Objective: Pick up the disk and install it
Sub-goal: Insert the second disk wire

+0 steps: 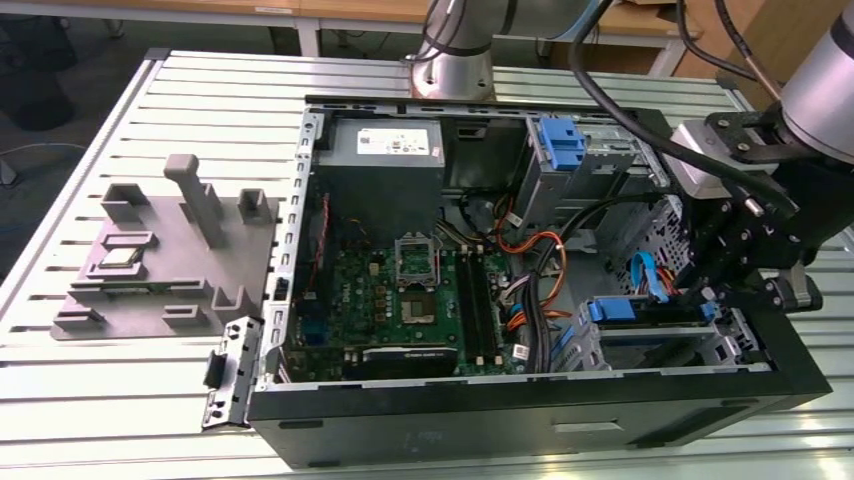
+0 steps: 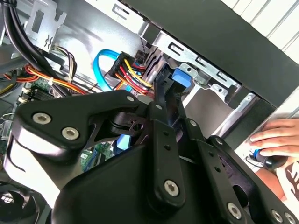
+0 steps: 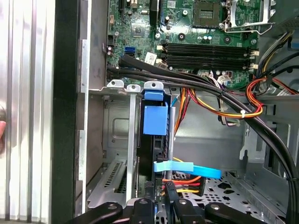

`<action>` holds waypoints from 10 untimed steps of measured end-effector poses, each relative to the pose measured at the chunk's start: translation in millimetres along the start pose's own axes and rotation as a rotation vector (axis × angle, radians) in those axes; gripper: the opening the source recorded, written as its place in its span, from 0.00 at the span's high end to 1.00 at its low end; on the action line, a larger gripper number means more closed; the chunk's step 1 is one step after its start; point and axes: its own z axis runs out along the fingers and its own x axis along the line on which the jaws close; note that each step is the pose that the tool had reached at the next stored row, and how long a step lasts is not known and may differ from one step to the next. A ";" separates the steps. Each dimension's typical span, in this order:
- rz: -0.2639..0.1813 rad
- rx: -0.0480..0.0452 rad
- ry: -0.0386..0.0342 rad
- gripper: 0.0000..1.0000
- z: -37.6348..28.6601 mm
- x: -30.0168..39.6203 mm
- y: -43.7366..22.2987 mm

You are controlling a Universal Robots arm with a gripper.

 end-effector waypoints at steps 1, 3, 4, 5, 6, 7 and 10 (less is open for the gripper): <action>0.000 -0.0001 -0.0002 0.76 -1.0 0.0 -0.1; 0.000 -0.0001 -0.0006 0.76 -1.9 0.0 -0.2; 0.000 -0.0001 -0.0014 0.76 -1.9 0.0 -0.3; 0.000 0.0001 -0.0055 0.76 -1.7 0.0 -0.2; 0.001 0.0003 -0.0107 0.76 -1.5 -0.1 -0.3; 0.001 0.0006 -0.0149 0.76 -1.3 -0.4 -0.2; 0.002 0.0011 -0.0277 0.76 -0.3 -0.6 -0.2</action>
